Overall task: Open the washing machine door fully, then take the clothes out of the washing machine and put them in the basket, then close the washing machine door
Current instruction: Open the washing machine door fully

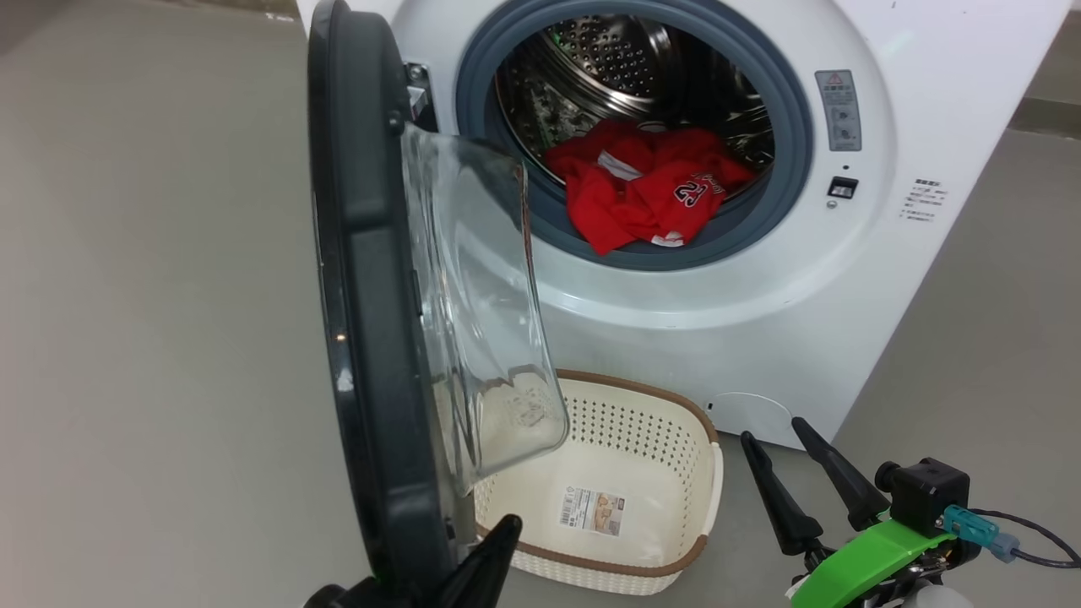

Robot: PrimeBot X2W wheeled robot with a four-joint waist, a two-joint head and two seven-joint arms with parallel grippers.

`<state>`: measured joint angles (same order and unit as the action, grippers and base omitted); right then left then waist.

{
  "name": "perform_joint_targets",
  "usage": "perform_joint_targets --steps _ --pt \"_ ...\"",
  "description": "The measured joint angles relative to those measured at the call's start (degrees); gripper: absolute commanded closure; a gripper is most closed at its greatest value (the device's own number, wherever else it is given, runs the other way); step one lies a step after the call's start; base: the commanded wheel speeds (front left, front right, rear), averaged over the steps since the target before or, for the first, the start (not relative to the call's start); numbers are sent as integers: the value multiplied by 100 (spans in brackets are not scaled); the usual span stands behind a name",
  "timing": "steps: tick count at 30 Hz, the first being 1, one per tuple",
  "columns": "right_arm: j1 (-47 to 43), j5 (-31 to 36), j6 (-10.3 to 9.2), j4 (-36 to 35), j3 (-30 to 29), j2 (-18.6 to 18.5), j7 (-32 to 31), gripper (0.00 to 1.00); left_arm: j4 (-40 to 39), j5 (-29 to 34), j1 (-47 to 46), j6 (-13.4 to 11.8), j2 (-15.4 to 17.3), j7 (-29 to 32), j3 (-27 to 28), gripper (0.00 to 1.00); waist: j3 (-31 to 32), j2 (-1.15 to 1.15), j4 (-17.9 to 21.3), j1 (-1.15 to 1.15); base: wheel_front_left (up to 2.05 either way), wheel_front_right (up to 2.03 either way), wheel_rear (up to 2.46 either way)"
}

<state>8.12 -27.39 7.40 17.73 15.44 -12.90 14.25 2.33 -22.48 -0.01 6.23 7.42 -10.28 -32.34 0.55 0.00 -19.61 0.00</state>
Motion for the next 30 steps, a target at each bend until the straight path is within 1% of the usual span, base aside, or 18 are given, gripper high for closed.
perform_joint_targets --steps 3,6,9,16,20,25,30 --pt "0 0 0 2 -9 1 0 0 -3 -44 36 -13 29 -48 86 100 -7 0 -85 0 0 0 0" --pt "0 0 0 3 -22 4 0 0 -31 -51 95 -111 90 -94 201 100 -3 0 -176 0 0 0 0" --pt "0 0 0 3 -44 13 0 0 -42 -96 108 -154 211 -97 320 100 11 0 -268 0 0 0 0" --pt "-1 0 0 8 -68 33 0 0 -93 -169 110 -380 379 -97 661 100 55 0 -468 0 0 0 0" --pt "-1 0 0 8 -69 48 0 0 -154 -201 111 -455 481 -96 791 100 85 0 -552 0 0 0 0" --pt "-1 0 0 8 -75 86 0 0 -164 -263 111 -600 587 -37 1012 100 114 0 -628 0 0 0 0" --pt "-1 0 0 7 -94 127 0 0 -182 -401 91 -660 714 124 1206 100 95 0 -690 0 0 0 0"
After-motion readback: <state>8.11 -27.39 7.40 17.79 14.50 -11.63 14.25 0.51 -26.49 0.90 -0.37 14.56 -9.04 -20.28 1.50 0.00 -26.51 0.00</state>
